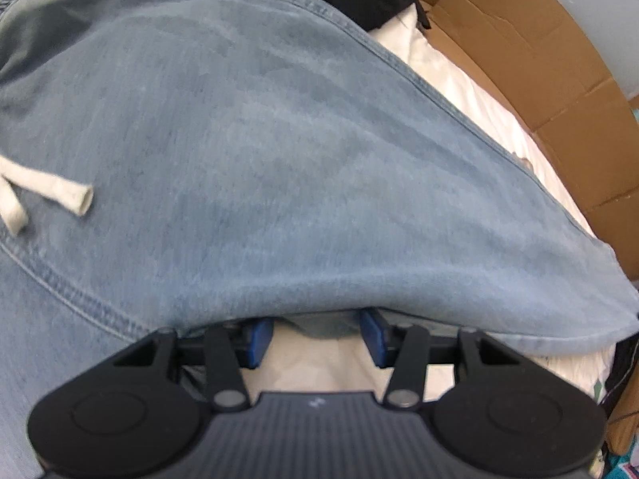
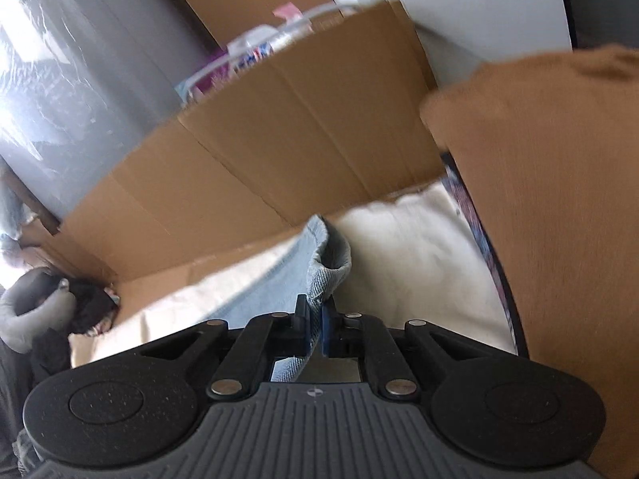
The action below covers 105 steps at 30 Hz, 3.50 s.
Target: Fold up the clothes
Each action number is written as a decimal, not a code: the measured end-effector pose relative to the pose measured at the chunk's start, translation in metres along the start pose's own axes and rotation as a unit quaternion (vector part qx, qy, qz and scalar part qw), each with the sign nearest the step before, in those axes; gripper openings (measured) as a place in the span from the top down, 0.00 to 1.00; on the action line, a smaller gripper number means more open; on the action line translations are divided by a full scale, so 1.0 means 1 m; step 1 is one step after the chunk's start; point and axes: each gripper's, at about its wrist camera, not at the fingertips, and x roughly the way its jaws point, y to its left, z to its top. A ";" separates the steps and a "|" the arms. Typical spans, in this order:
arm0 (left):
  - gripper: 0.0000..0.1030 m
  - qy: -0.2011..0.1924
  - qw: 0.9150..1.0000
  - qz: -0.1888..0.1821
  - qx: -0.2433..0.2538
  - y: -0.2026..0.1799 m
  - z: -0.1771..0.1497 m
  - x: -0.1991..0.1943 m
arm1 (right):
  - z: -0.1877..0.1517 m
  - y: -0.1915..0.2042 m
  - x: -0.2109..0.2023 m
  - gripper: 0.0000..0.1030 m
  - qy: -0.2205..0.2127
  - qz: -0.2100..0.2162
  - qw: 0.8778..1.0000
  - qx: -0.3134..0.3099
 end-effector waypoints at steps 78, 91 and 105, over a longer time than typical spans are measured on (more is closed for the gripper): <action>0.82 -0.065 0.954 -0.023 -0.293 0.030 -0.033 0.002 | -0.025 -0.020 0.034 0.97 0.045 -0.055 0.997 -0.010; 0.97 -0.027 0.960 -0.029 -0.277 0.034 -0.062 -0.042 | -0.015 -0.010 0.007 0.97 0.020 -0.052 0.998 -0.026; 0.98 0.011 0.965 -0.011 -0.263 0.041 -0.066 -0.010 | -0.021 -0.010 0.026 0.97 0.024 -0.079 0.996 -0.036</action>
